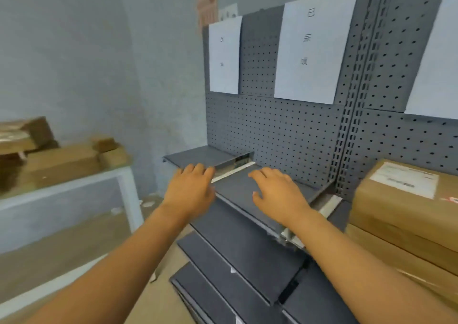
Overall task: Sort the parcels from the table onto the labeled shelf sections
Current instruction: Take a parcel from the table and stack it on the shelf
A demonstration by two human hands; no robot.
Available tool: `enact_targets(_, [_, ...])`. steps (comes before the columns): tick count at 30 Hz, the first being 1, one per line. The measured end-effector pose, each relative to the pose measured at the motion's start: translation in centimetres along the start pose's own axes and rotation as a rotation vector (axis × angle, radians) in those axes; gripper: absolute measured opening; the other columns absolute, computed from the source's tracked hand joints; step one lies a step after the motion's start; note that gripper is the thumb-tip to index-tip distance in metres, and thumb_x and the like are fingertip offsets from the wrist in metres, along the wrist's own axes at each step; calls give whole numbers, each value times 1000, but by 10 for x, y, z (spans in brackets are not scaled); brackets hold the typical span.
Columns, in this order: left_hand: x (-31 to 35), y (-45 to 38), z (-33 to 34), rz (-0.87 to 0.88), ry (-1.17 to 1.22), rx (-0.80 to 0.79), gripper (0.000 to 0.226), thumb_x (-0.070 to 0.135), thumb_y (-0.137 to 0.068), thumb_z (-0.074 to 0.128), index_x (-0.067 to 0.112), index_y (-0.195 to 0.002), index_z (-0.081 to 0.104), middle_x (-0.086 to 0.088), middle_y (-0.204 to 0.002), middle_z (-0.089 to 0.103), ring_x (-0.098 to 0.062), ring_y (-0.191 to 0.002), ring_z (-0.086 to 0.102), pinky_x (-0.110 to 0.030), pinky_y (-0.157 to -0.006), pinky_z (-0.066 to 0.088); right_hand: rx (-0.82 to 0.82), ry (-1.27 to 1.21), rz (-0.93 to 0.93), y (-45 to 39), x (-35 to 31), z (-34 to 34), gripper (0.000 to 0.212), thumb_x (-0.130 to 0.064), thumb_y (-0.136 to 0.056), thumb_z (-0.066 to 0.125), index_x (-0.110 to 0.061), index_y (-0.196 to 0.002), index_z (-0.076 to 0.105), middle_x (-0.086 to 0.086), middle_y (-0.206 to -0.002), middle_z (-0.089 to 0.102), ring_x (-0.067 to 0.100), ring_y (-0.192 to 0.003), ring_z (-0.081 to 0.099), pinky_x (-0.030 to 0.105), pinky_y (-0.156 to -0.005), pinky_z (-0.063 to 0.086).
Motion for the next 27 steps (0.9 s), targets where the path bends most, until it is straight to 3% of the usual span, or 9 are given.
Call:
enact_targets(5, [-111,67,-13,-155,-108,-11,44,35,-98,42,20,-140,42,-4,-127,56,-28,-116,52,-39,-97,40,13,-55,-165,-36,-111,21,41,-24,-97,47,-17,-137,46,4,-125,54,25,-114,49,36,-96,41])
enact_targets(9, [-184,105,-20,-232,-174,1,41,34,-97,43,19,-135,46,-4,-122,58,-27,-112,54,-38,-95,42,9,-78,-247,-61,-186,30,49,-22,-96,48,-17,-144,40,5,-133,51,27,-118,48,38,-98,41])
enact_targets(27, [-522,212,-10,-417,-280,-35,36,39,-94,48,22,-125,51,0,-120,60,-23,-109,56,-35,-92,43,9,-197,-387,-215,-502,105,48,-24,-96,47,-20,-143,40,3,-139,47,25,-126,44,35,-103,35])
Point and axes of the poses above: each hand's wrist, its own y-axis away from the middle knuckle, its own z-axis out of the palm, x = y × z, the point moved 7 cm from there along -y, towards the middle knuckle
